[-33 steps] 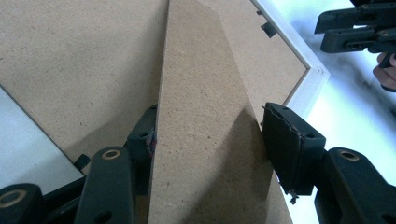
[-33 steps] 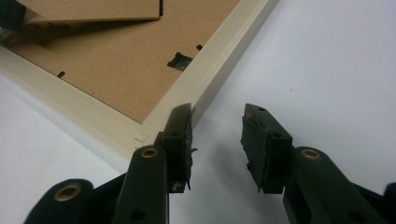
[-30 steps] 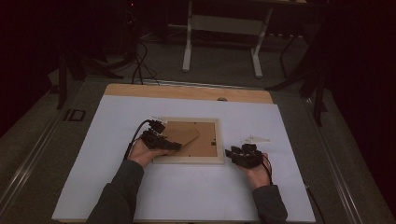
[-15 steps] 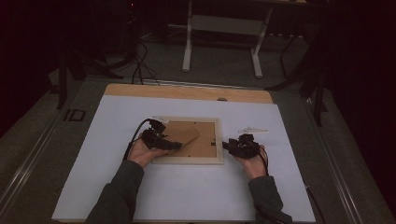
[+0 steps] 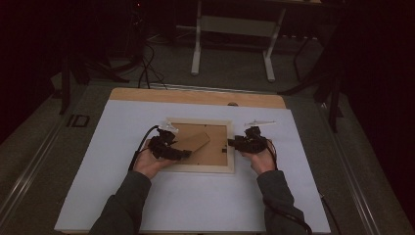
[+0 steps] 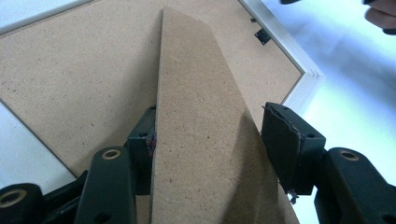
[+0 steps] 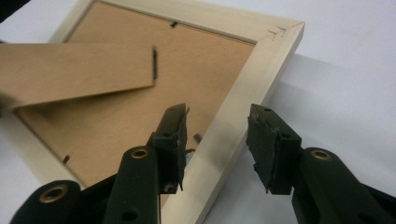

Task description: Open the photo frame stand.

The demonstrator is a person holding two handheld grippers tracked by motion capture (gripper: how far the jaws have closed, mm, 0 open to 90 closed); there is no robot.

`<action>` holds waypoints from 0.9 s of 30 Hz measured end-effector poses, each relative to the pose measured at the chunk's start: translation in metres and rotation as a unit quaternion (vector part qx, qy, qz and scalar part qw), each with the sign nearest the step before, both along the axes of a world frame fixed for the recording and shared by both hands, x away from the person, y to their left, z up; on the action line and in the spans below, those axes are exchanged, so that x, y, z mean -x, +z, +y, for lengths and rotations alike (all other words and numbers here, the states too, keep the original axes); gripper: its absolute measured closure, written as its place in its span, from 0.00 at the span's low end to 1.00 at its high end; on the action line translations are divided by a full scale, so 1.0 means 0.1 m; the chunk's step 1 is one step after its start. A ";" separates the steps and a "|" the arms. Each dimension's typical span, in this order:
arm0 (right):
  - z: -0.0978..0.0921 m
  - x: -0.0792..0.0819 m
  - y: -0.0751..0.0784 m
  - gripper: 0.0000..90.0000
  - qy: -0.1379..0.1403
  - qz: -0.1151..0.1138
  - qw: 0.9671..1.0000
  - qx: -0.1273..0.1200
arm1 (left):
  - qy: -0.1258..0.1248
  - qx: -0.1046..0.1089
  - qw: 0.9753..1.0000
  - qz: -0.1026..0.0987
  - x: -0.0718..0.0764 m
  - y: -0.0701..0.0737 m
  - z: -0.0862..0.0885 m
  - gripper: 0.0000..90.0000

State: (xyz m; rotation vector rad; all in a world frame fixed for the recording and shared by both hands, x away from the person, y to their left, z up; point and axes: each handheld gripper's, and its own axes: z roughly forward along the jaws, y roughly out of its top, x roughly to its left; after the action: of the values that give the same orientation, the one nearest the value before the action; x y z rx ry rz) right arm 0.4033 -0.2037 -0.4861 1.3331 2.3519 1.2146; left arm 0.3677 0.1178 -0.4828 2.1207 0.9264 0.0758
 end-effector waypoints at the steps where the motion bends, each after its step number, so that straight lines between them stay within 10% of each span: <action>1: 0.00 -0.03 0.00 0.63 -0.002 0.004 1.000 0.001 | 0.000 -0.001 1.000 -0.003 0.01 0.01 -0.01 0.49; 27: -0.02 -0.27 -0.09 0.46 0.009 0.045 0.997 -0.054 | -0.009 -0.004 0.997 -0.071 0.27 0.06 -0.03 0.49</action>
State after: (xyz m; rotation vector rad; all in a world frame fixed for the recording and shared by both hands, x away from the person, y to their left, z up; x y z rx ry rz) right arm 0.4302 -0.2061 -0.4952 1.4307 2.3949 1.3321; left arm 0.3406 0.1150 -0.4764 2.1013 0.8250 0.2186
